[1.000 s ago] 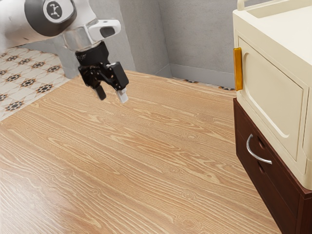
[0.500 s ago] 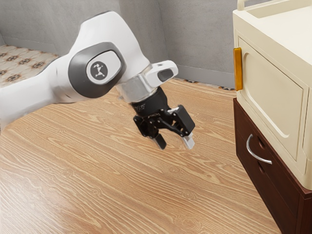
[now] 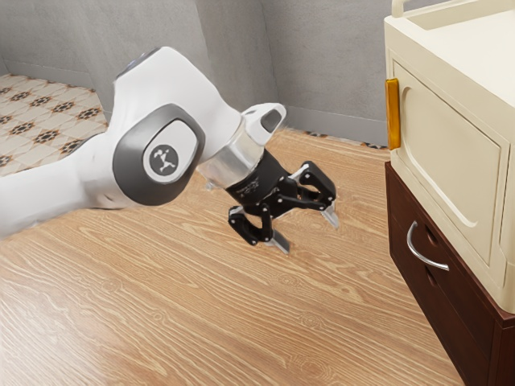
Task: Pull the drawer handle with one arm to open the drawer
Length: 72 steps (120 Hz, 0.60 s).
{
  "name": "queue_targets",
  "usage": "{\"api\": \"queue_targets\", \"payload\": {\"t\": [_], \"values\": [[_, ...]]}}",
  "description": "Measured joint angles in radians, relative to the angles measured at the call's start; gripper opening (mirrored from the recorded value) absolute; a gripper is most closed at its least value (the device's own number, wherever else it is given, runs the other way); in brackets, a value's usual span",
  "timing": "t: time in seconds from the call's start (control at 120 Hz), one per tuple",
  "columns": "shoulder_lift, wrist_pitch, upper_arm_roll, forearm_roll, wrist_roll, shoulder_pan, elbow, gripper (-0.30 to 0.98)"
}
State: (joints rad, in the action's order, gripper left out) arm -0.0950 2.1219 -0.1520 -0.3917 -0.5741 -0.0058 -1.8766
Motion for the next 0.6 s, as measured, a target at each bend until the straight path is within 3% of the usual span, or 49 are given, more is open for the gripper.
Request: {"api": "queue_targets", "payload": {"t": [0.083,0.3,0.6], "values": [[-0.010,0.025,-0.013,-0.002,-0.065,0.041,-0.009,0.61],[0.018,0.092,-0.041,-0.026,-0.194,0.000,-0.007,0.58],[0.057,0.134,-0.043,-0.071,-0.276,0.019,-0.005,0.54]]}}
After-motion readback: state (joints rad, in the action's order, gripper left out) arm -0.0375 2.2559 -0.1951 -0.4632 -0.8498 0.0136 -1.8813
